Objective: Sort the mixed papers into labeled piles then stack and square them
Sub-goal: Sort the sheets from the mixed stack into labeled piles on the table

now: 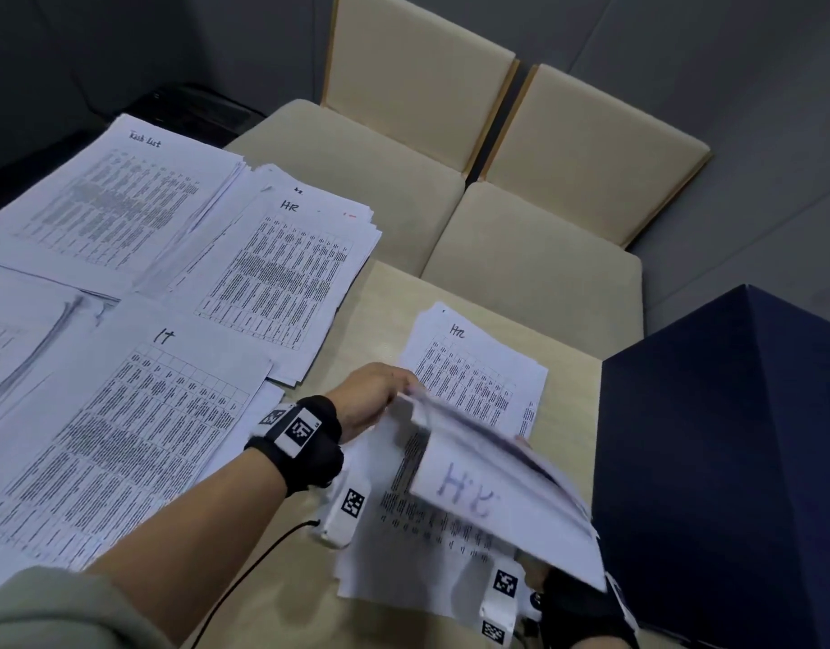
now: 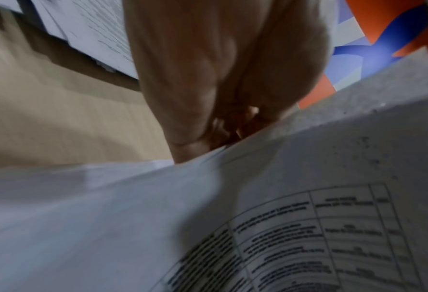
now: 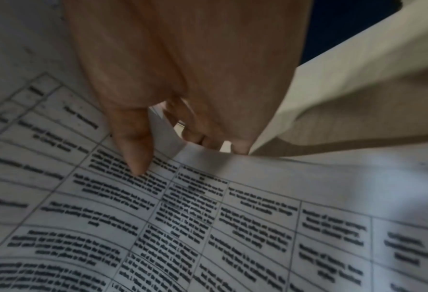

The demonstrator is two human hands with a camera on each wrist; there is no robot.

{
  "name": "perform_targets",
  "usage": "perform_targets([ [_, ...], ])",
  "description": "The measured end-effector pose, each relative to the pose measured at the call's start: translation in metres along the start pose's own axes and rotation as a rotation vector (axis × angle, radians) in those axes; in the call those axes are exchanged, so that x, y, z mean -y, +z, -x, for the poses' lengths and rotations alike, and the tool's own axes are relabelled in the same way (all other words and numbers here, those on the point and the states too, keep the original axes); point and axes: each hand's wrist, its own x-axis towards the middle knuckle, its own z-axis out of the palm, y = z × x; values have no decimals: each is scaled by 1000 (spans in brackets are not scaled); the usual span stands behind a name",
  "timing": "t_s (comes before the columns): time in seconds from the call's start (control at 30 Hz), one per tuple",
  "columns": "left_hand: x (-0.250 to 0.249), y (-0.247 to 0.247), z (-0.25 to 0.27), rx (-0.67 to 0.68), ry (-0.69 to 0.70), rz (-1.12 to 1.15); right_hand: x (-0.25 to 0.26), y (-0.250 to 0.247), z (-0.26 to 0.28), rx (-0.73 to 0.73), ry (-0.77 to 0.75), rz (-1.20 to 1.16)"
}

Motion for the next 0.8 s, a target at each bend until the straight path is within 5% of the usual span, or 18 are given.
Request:
perform_targets([
  [0.07, 5, -3, -12, -111, -45, -7, 4, 5, 2, 6, 23, -26],
  [0.17, 15, -11, -32, -416, 7, -666, 1, -1, 11, -50, -32, -80],
  [0.23, 21, -10, -39, -416, -60, -1046, -4, -7, 10, -117, -112, -124],
  [0.33, 28, -5, -42, -371, -163, -1263, -5, -7, 12, -118, -99, -164],
  [0.5, 31, -9, -43, -409, -114, -1052, -3, -11, 8, -115, -119, -81],
  [0.63, 28, -7, -32, -268, 86, -992, -5, -9, 4, -147, -91, -86],
  [0.8, 24, -12, -15, -135, 208, -602, -11, -18, -9, -165, -29, -118],
])
